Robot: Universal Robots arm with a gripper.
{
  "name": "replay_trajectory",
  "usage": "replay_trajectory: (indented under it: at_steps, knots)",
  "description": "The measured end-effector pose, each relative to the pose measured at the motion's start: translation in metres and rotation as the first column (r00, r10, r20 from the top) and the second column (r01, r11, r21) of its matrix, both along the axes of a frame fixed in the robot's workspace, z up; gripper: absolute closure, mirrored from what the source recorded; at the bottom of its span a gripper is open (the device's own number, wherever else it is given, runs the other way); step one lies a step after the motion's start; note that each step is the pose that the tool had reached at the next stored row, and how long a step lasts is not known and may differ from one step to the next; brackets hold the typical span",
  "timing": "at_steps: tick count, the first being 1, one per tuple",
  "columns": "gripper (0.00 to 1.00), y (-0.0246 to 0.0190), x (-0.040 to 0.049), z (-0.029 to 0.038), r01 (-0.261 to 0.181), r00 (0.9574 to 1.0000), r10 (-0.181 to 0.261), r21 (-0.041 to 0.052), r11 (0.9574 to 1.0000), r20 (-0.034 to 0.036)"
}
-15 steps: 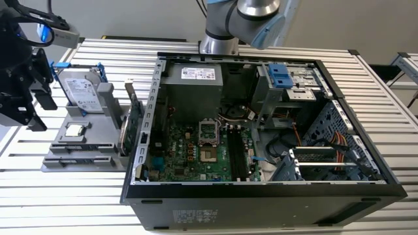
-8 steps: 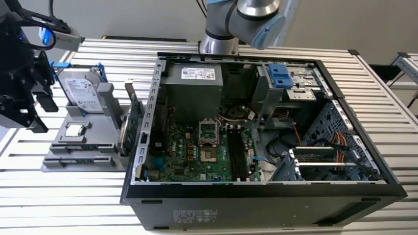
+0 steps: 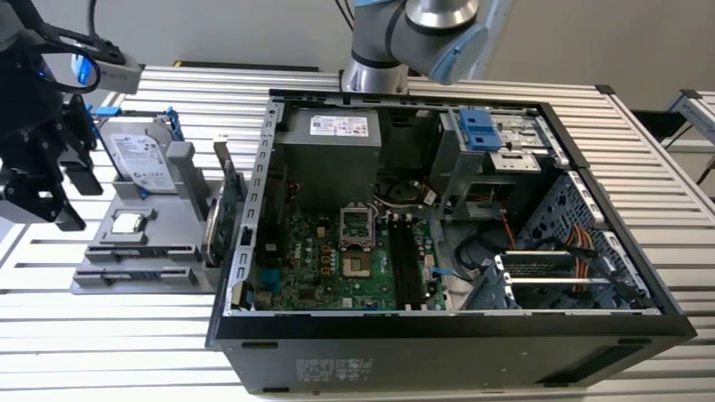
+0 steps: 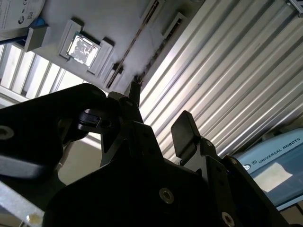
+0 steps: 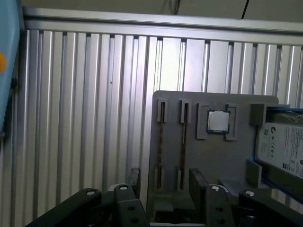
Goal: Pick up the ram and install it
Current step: 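Pick up the ram and move it above insertion slot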
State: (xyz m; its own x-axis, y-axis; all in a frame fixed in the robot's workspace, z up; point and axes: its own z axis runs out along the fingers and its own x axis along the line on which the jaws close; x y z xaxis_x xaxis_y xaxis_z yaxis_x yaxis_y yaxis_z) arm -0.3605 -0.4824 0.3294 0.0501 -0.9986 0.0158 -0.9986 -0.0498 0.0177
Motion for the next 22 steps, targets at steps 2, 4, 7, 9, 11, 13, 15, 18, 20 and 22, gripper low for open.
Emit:
replay_trajectory:
  at_steps: [2,4,7,9,11,13,15,18,20,22]
  knots:
    - [0.0,0.0,0.0004,-0.0011,0.0,1.0,0.0,0.0,1.0,-0.0001]
    - [0.0,0.0001,0.0008,-0.0023,0.001,1.0,-0.001,0.0,1.0,0.0]
    - [0.0,0.0001,0.0011,-0.0043,0.001,1.0,-0.001,0.0001,1.0,0.0001]
    - [0.0,0.0001,0.0012,-0.0055,0.001,1.0,-0.001,-0.0001,1.0,-0.0001]
    - [0.0,0.0001,0.0013,-0.007,0.001,1.0,-0.001,-0.0006,1.0,0.0]
    - [0.0,0.0003,0.0012,-0.0084,0.002,1.0,-0.002,-0.0012,1.0,-0.0001]
    - [0.0,0.0005,0.0013,-0.0099,0.002,1.0,-0.002,-0.0017,1.0,0.0]
    - [0.0,0.0011,0.0012,-0.012,0.003,1.0,-0.003,-0.0022,1.0,-0.0001]
    - [0.0,0.0026,0.0012,-0.0133,0.004,1.0,-0.004,-0.0022,1.0,0.0]
    - [0.0,0.0047,0.0012,-0.0143,0.005,1.0,-0.005,-0.0026,1.0,0.0]
